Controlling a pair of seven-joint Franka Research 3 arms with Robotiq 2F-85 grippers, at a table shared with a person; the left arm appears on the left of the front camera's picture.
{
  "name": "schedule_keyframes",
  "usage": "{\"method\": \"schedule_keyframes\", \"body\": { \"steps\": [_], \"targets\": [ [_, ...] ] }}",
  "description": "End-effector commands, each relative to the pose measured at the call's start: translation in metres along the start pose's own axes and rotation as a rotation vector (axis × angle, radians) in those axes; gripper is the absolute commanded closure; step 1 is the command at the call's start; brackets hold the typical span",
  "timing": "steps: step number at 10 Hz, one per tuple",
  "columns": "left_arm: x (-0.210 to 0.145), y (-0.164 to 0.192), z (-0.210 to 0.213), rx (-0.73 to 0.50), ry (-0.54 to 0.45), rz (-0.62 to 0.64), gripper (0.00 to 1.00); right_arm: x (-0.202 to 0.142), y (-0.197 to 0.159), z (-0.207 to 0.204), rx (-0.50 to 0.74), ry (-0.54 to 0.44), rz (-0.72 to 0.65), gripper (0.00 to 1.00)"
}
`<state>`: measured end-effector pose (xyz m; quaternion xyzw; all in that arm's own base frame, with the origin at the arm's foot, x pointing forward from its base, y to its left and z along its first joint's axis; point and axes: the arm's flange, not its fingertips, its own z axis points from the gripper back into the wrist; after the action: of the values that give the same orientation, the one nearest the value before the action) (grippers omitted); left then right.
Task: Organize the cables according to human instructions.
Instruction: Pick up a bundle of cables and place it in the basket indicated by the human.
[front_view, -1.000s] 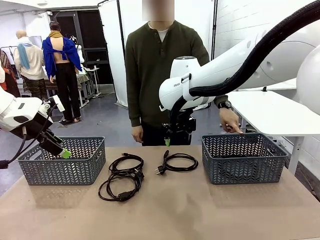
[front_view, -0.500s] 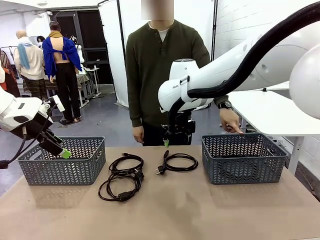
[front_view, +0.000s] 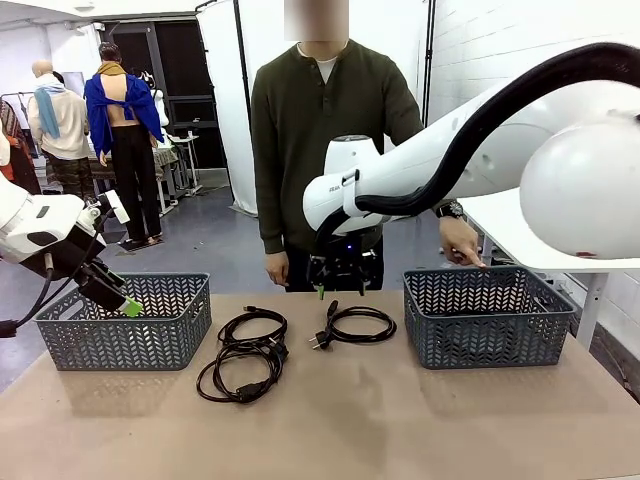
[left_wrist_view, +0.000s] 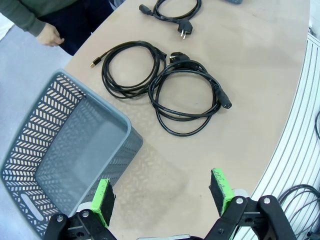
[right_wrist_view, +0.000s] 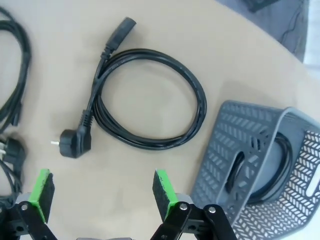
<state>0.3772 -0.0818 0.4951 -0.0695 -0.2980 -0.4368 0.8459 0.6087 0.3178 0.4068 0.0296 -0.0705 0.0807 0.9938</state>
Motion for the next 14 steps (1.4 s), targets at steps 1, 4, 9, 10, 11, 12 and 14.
{"method": "schedule_keyframes", "body": {
  "steps": [1, 4, 9, 10, 11, 12, 14],
  "targets": [
    [-0.002, 0.002, 0.0, -0.006, 0.0, -0.001, 0.0, 0.017, 0.009, -0.013, -0.062, -0.003, -0.096, 0.0],
    [-0.002, 0.002, 0.0, -0.006, 0.0, -0.001, 0.0, 0.029, 0.005, -0.034, -0.056, -0.008, -0.165, 0.0],
    [-0.002, 0.002, 0.0, -0.006, 0.0, -0.001, 0.0, 0.029, -0.001, -0.048, -0.04, 0.007, -0.175, 0.0],
    [-0.002, 0.002, 0.0, -0.006, 0.0, -0.001, 0.0, 0.029, -0.001, -0.048, -0.04, 0.007, -0.175, 0.0],
    [-0.002, 0.002, 0.0, -0.006, 0.0, -0.001, 0.0, 0.029, -0.001, -0.048, -0.04, 0.007, -0.175, 0.0],
    [-0.002, 0.002, 0.0, -0.006, 0.0, -0.001, 0.0, 0.029, -0.001, -0.048, -0.04, 0.007, -0.175, 0.0],
    [-0.002, 0.002, 0.0, -0.006, 0.0, -0.001, 0.0, 0.034, 0.003, -0.053, -0.041, 0.013, -0.213, 0.0]
  ]
}}
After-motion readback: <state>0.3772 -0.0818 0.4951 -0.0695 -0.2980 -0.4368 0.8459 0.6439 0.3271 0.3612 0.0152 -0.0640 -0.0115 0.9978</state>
